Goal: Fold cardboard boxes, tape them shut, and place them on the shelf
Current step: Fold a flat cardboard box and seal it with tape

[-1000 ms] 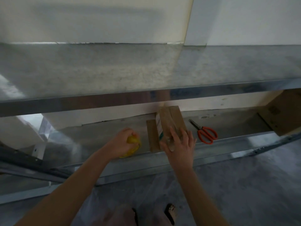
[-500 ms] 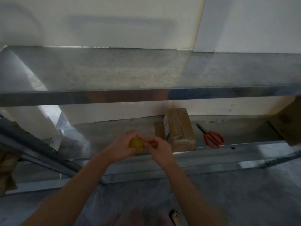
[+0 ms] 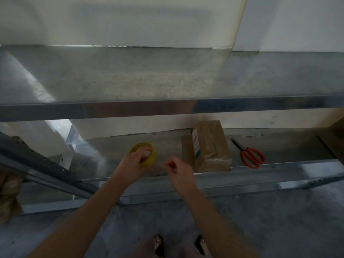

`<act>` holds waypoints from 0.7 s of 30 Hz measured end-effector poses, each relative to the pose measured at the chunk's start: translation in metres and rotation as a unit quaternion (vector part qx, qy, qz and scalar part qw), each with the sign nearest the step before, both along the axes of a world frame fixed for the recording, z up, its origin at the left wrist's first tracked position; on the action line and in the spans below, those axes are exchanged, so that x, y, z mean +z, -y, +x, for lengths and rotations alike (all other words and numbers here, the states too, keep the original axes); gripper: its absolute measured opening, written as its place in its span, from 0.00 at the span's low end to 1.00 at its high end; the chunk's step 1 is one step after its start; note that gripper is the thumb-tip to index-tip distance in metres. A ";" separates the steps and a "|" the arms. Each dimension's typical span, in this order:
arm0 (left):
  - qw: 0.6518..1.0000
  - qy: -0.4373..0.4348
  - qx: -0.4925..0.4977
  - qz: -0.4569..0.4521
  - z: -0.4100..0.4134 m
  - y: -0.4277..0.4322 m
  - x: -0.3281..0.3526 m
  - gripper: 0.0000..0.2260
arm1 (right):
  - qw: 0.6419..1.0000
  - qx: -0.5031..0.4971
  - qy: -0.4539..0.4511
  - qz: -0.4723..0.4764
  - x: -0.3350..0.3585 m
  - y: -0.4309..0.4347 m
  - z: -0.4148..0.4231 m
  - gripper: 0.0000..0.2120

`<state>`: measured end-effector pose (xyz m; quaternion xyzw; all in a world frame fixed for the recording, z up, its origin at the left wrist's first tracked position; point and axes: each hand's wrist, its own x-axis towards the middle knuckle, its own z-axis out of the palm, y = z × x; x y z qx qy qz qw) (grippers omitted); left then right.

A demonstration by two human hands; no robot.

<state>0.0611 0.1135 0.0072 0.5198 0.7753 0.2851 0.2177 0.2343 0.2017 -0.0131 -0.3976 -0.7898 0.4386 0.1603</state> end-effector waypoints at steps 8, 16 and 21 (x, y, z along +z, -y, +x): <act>0.956 -0.278 0.021 -0.094 -0.023 -0.003 -0.044 0.14 | 0.998 -0.066 0.008 -0.014 -0.025 0.011 -0.025 0.05; 0.984 -0.129 0.018 -0.118 -0.030 0.012 -0.080 0.22 | 0.971 -0.133 0.129 -0.153 -0.069 0.002 -0.039 0.08; 0.989 -0.069 0.002 -0.130 -0.039 0.011 -0.078 0.27 | 0.976 -0.131 0.158 -0.076 -0.071 0.005 -0.041 0.15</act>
